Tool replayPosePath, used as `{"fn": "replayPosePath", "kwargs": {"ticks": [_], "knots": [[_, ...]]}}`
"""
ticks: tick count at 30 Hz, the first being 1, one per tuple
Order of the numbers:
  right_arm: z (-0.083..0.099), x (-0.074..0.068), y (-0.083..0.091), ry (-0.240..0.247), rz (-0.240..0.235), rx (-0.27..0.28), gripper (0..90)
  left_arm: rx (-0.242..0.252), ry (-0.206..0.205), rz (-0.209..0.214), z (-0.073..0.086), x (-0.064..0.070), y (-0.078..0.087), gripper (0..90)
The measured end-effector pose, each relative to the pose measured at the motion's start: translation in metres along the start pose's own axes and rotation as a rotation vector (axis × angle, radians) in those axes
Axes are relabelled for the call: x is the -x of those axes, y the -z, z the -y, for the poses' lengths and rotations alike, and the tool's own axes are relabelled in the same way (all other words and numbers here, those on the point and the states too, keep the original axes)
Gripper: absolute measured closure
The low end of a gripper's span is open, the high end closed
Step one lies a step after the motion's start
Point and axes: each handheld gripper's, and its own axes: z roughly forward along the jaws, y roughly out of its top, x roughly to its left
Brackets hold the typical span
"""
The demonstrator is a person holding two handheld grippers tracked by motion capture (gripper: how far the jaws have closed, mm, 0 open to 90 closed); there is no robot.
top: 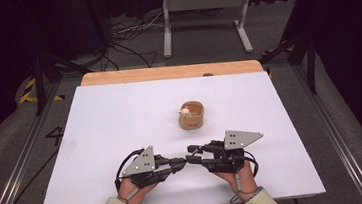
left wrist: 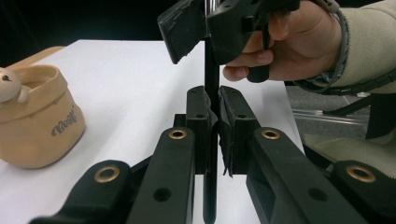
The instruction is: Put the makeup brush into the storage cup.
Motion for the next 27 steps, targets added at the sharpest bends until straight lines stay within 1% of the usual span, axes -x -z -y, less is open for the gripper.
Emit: {"fn": "replayPosePath", "kwargs": {"ticks": [3,5,12,13,15,16,17,19,21,22,25,26,27], "knots": [[0.000,0.000,-0.001,-0.018,-0.022,0.003,76.2,0.002,0.003,0.000,0.000,0.000,0.000,83.5],[0.000,-0.001,-0.001,-0.021,-0.034,0.004,82.0,0.001,0.001,-0.004,0.000,0.000,0.001,83.5],[-0.002,-0.002,-0.002,-0.021,-0.033,-0.006,83.0,0.010,0.001,-0.005,0.000,-0.001,0.002,83.2],[-0.003,-0.002,-0.002,-0.019,-0.034,-0.006,83.1,0.014,0.009,0.000,-0.001,-0.001,0.002,83.0],[-0.005,-0.003,-0.002,-0.019,-0.035,-0.005,83.1,0.014,0.009,0.001,-0.001,-0.001,0.003,82.2],[-0.006,-0.003,-0.002,-0.014,-0.035,-0.004,83.1,0.013,0.024,0.001,-0.002,-0.002,0.005,82.2],[-0.008,-0.003,-0.002,-0.010,-0.031,-0.001,83.1,0.015,0.033,-0.002,-0.002,-0.002,0.006,78.8],[-0.012,-0.002,0.001,-0.005,-0.021,0.006,83.2,0.019,0.039,-0.016,-0.001,-0.003,0.009,72.5],[-0.016,0.000,0.003,0.000,-0.008,0.003,83.1,0.025,0.065,-0.028,0.000,-0.005,0.014,66.6],[-0.020,0.002,0.005,0.004,0.004,0.001,83.1,0.028,0.078,-0.041,0.001,-0.005,0.016,61.7],[-0.031,0.010,0.010,0.016,0.030,-0.009,83.1,0.042,0.118,-0.076,0.002,-0.007,0.027,50.9],[-0.035,0.012,0.010,0.019,0.039,-0.013,83.2,0.043,0.127,-0.086,0.002,-0.008,0.030,47.1],[-0.035,0.012,0.010,0.019,0.039,-0.013,83.2,0.043,0.127,-0.086,0.002,-0.008,0.030,43.8]]}}
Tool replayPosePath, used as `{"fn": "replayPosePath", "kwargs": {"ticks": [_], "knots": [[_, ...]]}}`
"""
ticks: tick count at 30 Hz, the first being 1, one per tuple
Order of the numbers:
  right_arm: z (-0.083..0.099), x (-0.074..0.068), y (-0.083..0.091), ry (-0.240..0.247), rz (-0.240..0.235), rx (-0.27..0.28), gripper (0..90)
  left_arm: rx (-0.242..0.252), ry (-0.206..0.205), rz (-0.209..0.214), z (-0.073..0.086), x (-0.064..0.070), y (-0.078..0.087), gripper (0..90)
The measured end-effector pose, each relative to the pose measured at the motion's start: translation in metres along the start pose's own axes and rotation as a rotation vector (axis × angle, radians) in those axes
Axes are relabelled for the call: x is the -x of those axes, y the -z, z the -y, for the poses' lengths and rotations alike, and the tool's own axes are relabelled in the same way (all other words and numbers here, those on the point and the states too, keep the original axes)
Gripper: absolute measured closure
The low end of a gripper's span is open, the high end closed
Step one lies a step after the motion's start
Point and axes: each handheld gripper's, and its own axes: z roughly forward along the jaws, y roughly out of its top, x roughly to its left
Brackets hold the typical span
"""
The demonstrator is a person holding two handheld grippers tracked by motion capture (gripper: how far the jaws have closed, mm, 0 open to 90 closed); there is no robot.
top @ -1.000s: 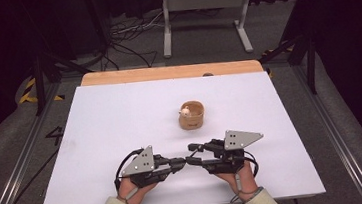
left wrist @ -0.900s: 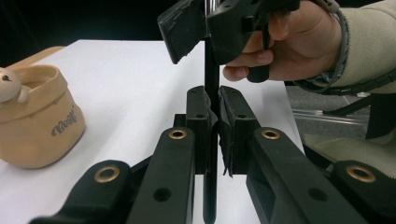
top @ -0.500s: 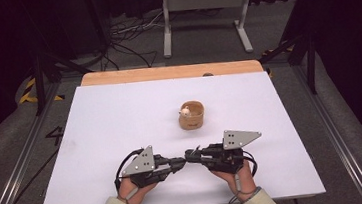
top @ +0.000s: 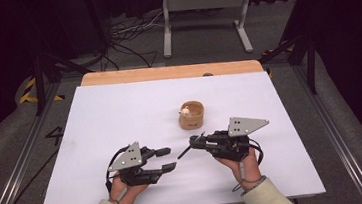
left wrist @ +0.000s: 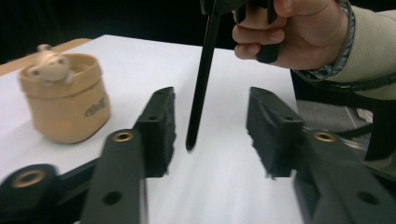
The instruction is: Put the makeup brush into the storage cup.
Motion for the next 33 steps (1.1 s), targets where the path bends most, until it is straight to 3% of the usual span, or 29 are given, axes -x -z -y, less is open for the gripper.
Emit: {"fn": "replayPosePath", "kwargs": {"ticks": [1,4,10,21,33], "knots": [[-0.004,0.002,0.000,0.003,0.010,-0.004,83.1,0.003,0.010,-0.012,0.001,-0.001,0.003,43.8],[-0.016,0.005,0.000,0.019,0.043,-0.016,83.2,0.016,0.022,-0.048,0.002,-0.003,0.010,31.3],[-0.038,0.017,0.000,0.041,0.116,-0.046,83.1,0.032,0.032,-0.090,0.006,-0.007,0.020,21.9],[-0.065,0.037,0.003,0.062,0.221,-0.052,83.1,0.025,0.048,-0.112,0.009,-0.012,0.017,18.6],[-0.078,0.052,0.001,0.064,0.324,-0.051,83.2,0.018,0.055,-0.115,0.010,-0.014,0.016,18.6]]}}
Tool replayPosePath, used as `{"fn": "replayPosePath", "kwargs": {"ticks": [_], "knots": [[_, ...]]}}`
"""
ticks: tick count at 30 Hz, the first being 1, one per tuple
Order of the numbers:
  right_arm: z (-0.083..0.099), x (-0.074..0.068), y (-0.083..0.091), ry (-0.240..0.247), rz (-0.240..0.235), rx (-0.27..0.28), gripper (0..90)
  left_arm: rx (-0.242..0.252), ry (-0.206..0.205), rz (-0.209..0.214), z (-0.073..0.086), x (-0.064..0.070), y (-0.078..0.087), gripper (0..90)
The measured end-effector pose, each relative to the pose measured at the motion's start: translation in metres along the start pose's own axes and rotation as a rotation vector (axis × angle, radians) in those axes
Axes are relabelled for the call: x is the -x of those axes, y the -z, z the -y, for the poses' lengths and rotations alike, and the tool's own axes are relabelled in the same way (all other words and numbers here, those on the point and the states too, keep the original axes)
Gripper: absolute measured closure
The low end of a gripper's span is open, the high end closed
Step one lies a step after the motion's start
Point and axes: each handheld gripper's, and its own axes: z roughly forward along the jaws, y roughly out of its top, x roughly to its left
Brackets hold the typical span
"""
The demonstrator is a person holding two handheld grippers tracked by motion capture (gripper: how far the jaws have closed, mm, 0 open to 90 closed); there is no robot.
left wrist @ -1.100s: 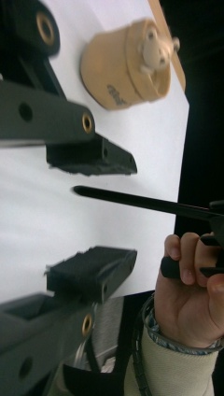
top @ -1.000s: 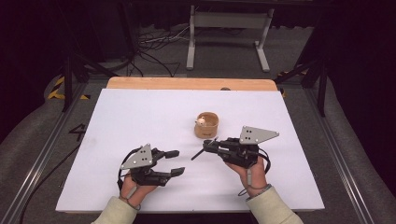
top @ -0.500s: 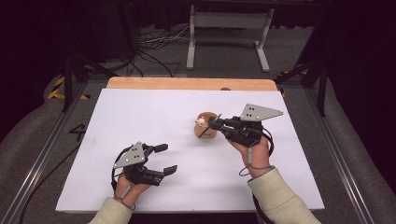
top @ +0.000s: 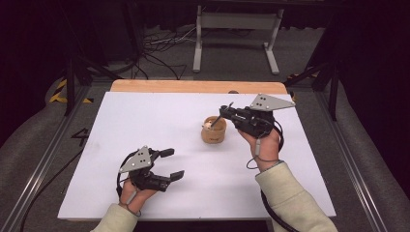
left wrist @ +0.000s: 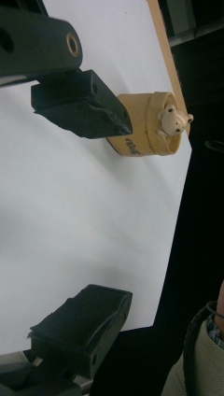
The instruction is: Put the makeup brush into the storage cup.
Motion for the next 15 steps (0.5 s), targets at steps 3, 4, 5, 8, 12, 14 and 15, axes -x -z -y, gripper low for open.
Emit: {"fn": "replayPosePath", "kwargs": {"ticks": [3,4,5,8,12,14,15], "knots": [[-0.001,0.001,-0.002,-0.003,0.029,-0.002,83.2,-0.002,0.000,-0.001,0.000,-0.001,0.000,18.7],[-0.002,0.002,-0.003,-0.004,0.041,-0.004,83.2,-0.002,0.000,-0.001,0.000,-0.001,0.000,18.7],[-0.002,0.003,-0.004,-0.003,0.057,-0.008,83.2,-0.004,0.000,-0.003,0.000,-0.001,0.000,18.7],[-0.002,0.006,-0.007,-0.018,0.090,-0.018,83.2,-0.003,0.001,-0.008,0.001,-0.002,0.001,18.6],[-0.002,0.011,-0.010,-0.031,0.131,-0.029,83.2,-0.005,0.006,-0.014,0.001,-0.003,0.001,18.5],[-0.001,0.013,-0.012,-0.036,0.155,-0.034,83.2,-0.006,0.006,-0.015,0.001,-0.003,0.001,18.4],[-0.001,0.013,-0.012,-0.042,0.163,-0.034,83.2,-0.005,0.007,-0.016,0.001,-0.003,0.001,18.4]]}}
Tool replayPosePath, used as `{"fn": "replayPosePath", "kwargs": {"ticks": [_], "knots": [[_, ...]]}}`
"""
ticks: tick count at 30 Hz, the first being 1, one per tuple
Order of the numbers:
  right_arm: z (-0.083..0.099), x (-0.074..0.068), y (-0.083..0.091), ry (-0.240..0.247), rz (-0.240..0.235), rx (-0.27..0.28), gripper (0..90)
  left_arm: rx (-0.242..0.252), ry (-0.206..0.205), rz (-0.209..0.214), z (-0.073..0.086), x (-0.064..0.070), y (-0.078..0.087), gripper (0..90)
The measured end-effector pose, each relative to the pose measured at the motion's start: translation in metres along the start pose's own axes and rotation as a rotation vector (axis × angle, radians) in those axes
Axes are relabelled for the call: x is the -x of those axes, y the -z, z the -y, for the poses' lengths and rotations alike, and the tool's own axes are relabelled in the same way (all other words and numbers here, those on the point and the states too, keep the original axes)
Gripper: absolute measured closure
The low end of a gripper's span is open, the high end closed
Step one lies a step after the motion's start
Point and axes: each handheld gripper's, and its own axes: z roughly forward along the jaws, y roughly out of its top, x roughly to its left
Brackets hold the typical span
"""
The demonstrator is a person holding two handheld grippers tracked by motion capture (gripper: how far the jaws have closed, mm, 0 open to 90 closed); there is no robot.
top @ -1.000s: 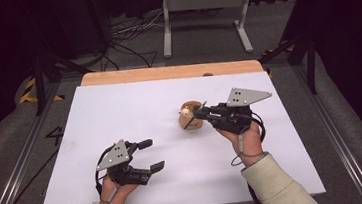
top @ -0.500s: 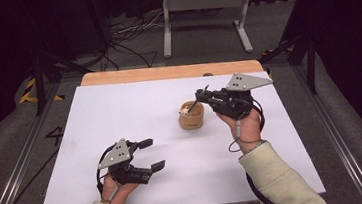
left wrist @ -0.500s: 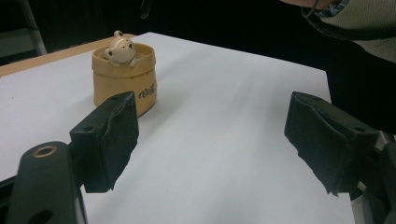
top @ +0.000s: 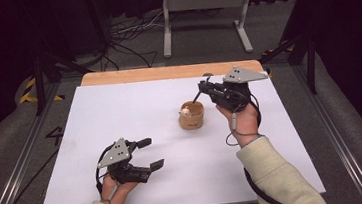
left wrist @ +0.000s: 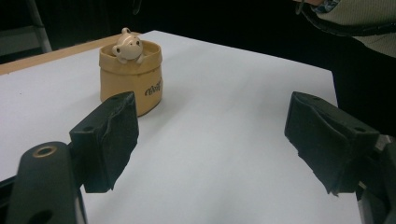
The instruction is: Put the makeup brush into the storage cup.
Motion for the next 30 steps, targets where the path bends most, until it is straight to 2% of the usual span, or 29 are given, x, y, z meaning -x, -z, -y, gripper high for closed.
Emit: {"fn": "replayPosePath", "kwargs": {"ticks": [6,8,19,30], "knots": [[0.002,0.002,-0.003,-0.013,0.009,0.010,83.1,0.001,0.000,0.001,0.000,0.000,0.000,18.5],[0.004,0.004,-0.006,-0.002,0.014,0.010,83.1,0.001,0.001,-0.001,0.000,0.000,0.000,18.4],[0.024,0.007,-0.026,-0.017,0.018,-0.025,83.1,0.003,0.007,0.001,0.001,-0.001,0.001,18.3],[0.035,0.008,-0.034,-0.026,0.021,-0.039,83.1,0.002,0.009,0.002,0.001,-0.001,0.000,18.0]]}}
